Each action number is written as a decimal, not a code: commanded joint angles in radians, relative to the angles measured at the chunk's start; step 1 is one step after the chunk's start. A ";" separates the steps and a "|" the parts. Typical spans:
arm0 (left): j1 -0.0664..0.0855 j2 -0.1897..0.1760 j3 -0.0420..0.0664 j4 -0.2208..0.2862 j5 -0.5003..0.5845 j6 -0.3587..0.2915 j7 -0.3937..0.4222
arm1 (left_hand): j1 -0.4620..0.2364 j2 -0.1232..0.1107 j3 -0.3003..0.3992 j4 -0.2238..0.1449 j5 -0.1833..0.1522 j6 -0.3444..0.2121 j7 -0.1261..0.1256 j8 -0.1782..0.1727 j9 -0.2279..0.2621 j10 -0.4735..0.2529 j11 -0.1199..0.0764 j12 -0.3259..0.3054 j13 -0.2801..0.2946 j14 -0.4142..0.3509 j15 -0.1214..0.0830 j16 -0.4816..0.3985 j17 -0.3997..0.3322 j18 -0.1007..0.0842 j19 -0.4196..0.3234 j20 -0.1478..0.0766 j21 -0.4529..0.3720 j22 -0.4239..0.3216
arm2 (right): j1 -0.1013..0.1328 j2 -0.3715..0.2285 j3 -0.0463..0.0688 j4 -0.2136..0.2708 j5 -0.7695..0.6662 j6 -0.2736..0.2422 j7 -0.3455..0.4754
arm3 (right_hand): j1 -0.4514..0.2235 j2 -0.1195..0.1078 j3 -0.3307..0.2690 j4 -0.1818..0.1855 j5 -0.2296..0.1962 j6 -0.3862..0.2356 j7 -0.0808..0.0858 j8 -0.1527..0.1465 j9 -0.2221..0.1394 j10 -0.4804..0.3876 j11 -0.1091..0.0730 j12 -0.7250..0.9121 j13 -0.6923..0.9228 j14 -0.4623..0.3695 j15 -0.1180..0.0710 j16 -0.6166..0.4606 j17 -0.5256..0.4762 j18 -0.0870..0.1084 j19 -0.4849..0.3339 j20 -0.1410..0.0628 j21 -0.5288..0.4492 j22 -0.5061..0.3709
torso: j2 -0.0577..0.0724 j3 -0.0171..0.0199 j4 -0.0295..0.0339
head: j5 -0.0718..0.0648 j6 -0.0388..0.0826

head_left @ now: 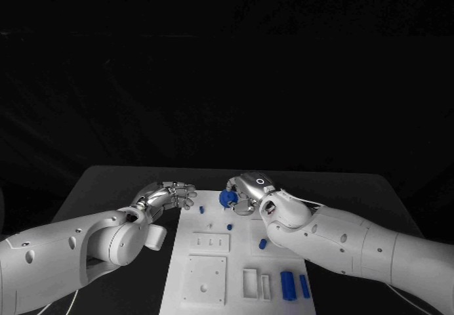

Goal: Assemble the parts on the task board

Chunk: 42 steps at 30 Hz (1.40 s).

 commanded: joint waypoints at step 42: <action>0.001 0.018 0.001 -0.004 -0.003 0.009 0.007 | 0.000 0.000 -0.002 -0.002 0.006 0.001 0.004 -0.006 0.004 -0.007 0.001 -0.004 0.001 -0.007 0.001 0.004 -0.002 0.016 -0.007 -0.002 0.007 -0.002 | -0.032 0.095 -0.036 -0.130 0.003 0.038 0.011 | -0.002 -0.027 0.003 0.004 -0.004 0.012 0.034 -0.034 -0.010 -0.049 0.015 -0.052 -0.037 0.002 0.009 -0.021 0.003 0.097 -0.006 -0.005 -0.002 0.014 | 0.000 0.0022 -0.0007 | 0.010 -0.012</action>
